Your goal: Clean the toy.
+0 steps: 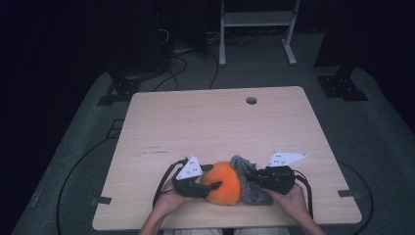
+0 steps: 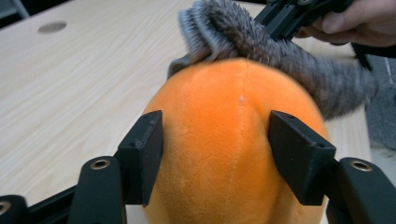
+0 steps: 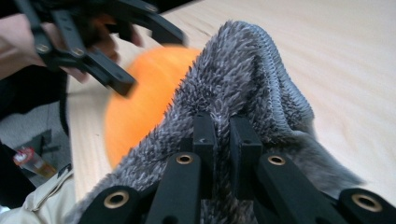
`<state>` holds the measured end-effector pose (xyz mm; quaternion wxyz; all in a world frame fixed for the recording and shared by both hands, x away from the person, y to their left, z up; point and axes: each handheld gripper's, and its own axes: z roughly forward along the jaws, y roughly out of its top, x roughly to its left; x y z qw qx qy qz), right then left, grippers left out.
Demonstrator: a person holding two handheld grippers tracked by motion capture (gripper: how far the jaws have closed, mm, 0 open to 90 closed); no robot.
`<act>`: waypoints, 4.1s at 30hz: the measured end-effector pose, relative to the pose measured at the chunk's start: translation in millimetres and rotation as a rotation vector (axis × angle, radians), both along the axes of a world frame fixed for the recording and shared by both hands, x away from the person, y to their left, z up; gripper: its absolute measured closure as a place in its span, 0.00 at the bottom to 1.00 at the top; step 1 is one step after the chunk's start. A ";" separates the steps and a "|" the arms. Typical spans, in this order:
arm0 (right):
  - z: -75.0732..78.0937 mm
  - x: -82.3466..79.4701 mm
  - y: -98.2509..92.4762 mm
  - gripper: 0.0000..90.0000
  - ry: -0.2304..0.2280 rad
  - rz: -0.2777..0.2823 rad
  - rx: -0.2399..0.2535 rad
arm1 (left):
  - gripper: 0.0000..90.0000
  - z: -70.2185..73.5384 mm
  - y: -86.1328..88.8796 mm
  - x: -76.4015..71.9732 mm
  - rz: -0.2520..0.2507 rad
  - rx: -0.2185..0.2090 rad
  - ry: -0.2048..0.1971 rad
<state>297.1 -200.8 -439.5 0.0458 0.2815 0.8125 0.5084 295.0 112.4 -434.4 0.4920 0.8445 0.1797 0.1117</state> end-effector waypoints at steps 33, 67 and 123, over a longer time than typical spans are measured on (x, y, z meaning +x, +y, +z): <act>6.6 2.7 12.8 0.91 -0.022 0.016 0.031 | 0.31 0.6 9.0 4.4 -0.058 -0.075 0.100; 13.0 -4.2 7.3 0.91 -0.112 0.011 0.050 | 0.40 -3.3 -3.8 -2.6 0.005 -0.044 -0.033; 12.5 2.5 -11.0 0.91 -0.002 0.003 0.131 | 0.39 2.5 -16.8 -11.9 -0.101 -0.004 -0.094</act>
